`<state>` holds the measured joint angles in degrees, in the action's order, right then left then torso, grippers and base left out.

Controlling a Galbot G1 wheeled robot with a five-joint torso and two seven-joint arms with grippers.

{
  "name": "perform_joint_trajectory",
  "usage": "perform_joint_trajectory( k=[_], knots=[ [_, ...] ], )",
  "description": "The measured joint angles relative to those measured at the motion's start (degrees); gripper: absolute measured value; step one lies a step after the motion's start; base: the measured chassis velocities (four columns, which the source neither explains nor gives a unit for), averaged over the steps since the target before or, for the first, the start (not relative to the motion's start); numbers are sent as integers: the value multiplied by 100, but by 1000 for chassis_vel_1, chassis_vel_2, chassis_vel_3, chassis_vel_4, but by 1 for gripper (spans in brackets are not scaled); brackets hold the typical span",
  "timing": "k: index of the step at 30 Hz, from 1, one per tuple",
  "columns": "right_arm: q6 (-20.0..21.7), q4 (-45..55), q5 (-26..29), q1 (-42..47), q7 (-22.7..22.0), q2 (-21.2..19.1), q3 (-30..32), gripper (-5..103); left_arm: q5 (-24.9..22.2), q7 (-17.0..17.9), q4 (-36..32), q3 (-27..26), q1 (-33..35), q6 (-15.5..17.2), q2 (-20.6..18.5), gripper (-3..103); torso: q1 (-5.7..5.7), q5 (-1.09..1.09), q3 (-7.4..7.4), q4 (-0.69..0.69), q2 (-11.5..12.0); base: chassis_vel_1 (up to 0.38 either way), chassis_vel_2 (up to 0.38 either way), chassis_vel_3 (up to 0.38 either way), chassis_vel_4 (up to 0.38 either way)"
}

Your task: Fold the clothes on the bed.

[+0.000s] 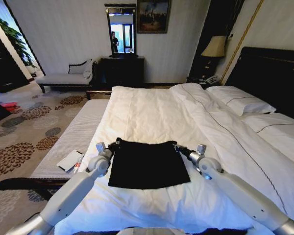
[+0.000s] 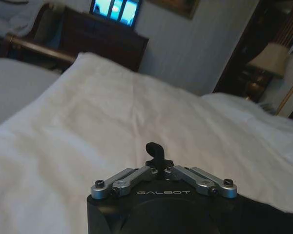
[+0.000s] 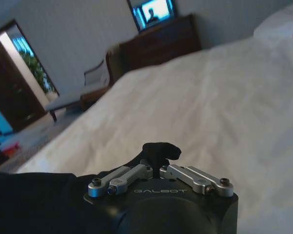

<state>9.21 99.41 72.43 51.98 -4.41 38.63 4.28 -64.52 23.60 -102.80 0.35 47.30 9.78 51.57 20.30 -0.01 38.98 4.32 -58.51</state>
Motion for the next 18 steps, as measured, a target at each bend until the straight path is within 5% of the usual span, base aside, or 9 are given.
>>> perform_joint_trajectory(
  k=[18],
  knots=[
    [-109,1220,334,428,-477,-408,1423,1,-493,259,-1396,-611,-134,-177,-763,0,0,0,0,0,0,0,0,0,0]
  ],
)
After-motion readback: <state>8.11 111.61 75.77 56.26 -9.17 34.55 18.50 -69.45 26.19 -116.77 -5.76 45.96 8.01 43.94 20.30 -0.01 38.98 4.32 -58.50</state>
